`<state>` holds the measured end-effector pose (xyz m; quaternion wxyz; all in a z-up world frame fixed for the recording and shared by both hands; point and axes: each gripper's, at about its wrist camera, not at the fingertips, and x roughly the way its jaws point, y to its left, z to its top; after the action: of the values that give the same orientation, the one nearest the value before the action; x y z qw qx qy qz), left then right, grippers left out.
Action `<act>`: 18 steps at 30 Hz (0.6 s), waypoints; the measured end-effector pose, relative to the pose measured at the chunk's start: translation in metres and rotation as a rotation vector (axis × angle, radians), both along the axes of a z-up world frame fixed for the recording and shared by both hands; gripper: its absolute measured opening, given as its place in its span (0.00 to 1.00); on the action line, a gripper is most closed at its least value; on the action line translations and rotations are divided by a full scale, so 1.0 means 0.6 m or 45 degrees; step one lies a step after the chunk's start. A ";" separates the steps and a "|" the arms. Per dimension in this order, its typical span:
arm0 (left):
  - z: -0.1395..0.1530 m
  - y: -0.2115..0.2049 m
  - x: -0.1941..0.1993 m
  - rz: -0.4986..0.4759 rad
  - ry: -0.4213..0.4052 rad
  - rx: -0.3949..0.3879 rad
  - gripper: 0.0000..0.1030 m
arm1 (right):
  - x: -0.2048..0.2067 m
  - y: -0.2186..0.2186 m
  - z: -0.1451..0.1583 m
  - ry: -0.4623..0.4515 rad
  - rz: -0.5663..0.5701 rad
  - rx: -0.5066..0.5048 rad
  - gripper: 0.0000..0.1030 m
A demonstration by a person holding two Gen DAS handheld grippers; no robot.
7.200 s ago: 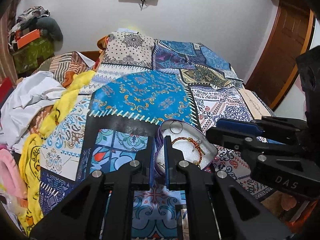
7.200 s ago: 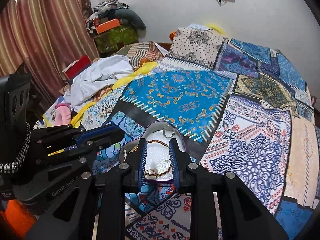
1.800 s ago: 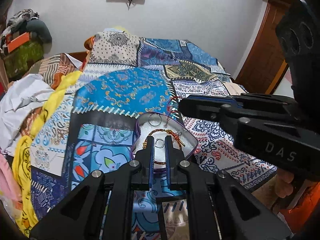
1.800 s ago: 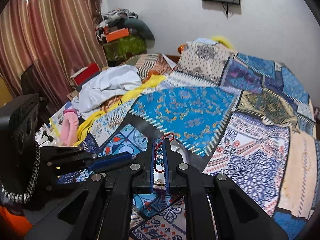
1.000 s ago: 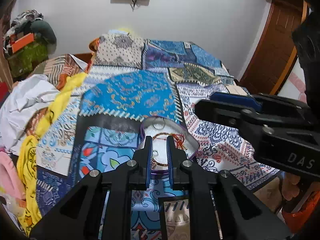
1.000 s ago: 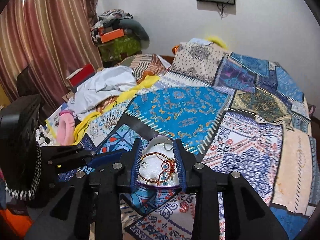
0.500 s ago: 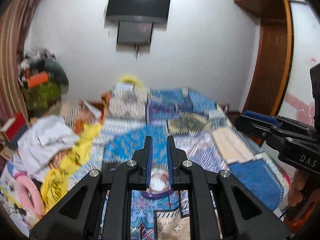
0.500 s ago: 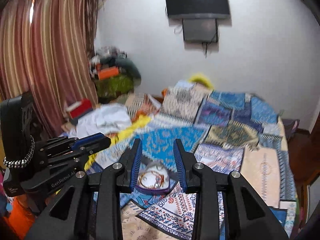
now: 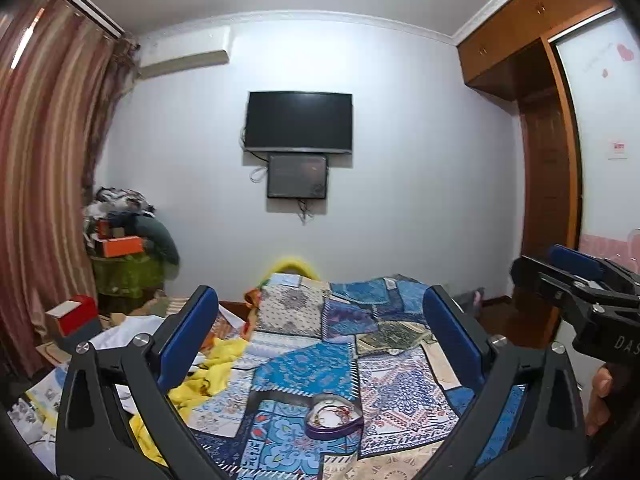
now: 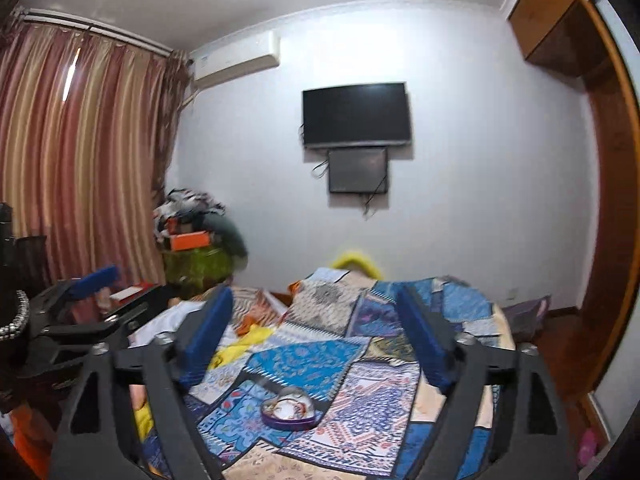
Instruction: Organize jewelry
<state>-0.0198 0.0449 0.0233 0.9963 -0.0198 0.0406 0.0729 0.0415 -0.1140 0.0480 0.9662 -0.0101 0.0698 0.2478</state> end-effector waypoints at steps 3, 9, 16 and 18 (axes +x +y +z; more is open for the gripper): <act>-0.002 -0.001 -0.007 0.004 0.012 -0.001 1.00 | -0.004 -0.002 -0.003 -0.017 -0.056 0.013 0.99; -0.006 -0.005 -0.023 0.004 0.021 -0.009 1.00 | -0.022 -0.008 -0.010 -0.028 -0.077 0.009 1.00; -0.005 -0.006 -0.030 0.003 0.019 -0.014 1.00 | -0.031 -0.013 -0.014 -0.024 -0.063 -0.003 1.00; -0.005 -0.005 -0.033 0.005 0.019 -0.017 1.00 | -0.033 -0.014 -0.014 -0.024 -0.059 -0.004 1.00</act>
<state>-0.0399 0.0417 0.0205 0.9957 -0.0261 0.0486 0.0747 0.0215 -0.1224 0.0396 0.9724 -0.0125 0.0614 0.2249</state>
